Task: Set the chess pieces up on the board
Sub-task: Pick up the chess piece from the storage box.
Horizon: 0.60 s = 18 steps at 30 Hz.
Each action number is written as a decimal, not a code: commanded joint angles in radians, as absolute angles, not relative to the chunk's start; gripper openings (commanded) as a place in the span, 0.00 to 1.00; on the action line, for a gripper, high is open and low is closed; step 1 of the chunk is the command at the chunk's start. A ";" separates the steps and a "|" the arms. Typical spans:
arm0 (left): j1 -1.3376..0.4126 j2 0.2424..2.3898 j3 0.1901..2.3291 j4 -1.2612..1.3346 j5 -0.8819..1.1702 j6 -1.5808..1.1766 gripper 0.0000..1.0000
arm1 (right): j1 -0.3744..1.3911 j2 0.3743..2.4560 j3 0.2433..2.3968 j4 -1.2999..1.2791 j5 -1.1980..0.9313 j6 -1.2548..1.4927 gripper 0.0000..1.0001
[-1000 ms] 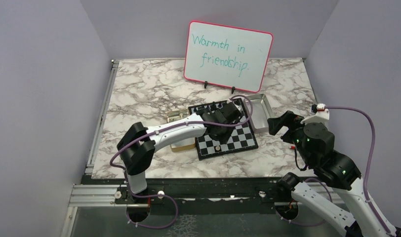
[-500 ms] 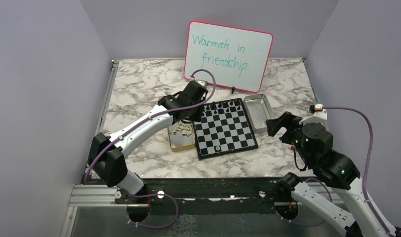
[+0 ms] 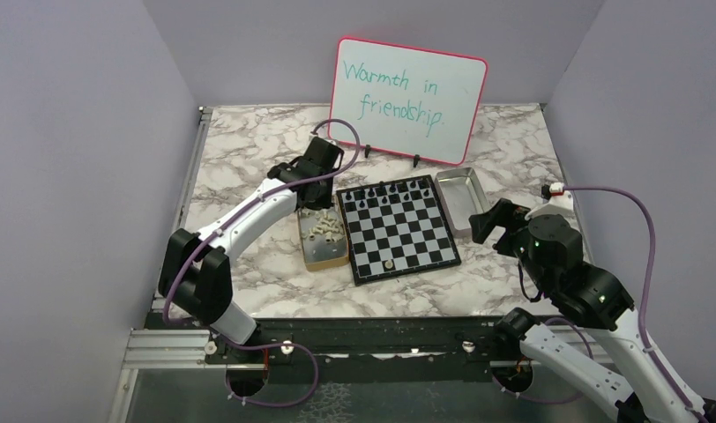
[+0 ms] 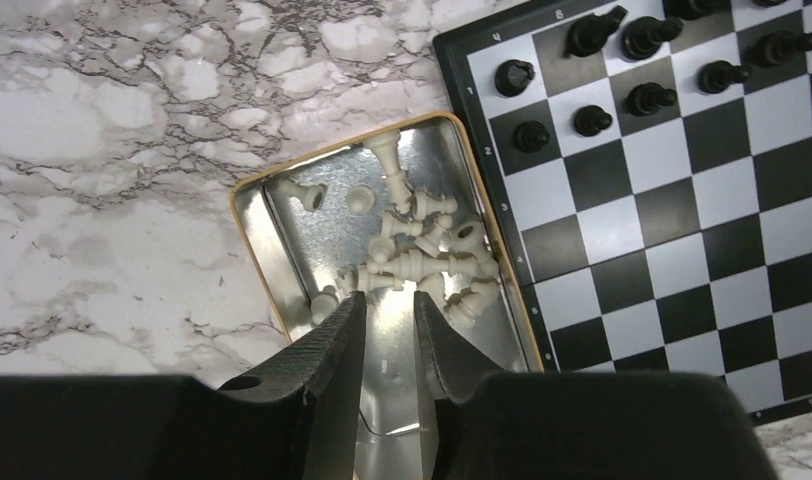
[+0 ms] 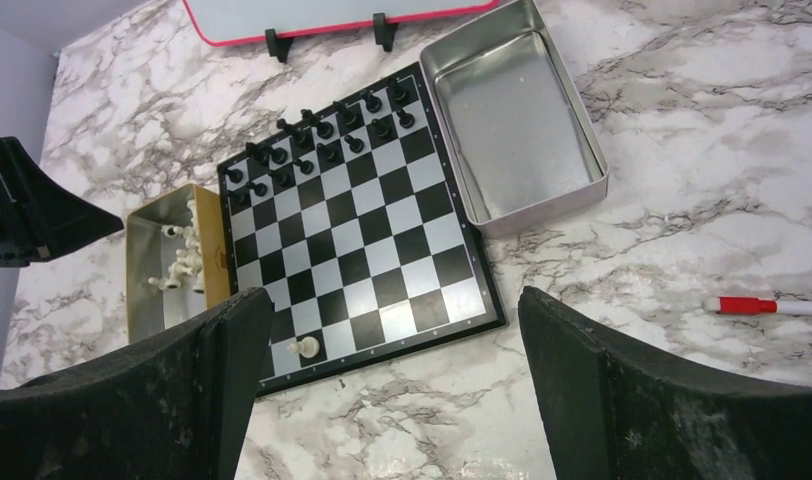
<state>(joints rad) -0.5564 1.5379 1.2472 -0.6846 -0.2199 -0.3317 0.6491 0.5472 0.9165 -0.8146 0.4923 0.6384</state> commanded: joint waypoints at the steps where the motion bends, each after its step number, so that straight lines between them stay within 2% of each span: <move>1: -0.509 1.574 1.235 -0.617 -0.242 -0.304 0.24 | 0.657 0.549 0.925 -0.796 0.505 0.621 0.98; 18: -0.449 1.730 1.202 -0.523 -0.190 -0.272 0.23 | 0.657 0.559 0.936 -0.790 0.513 0.615 0.98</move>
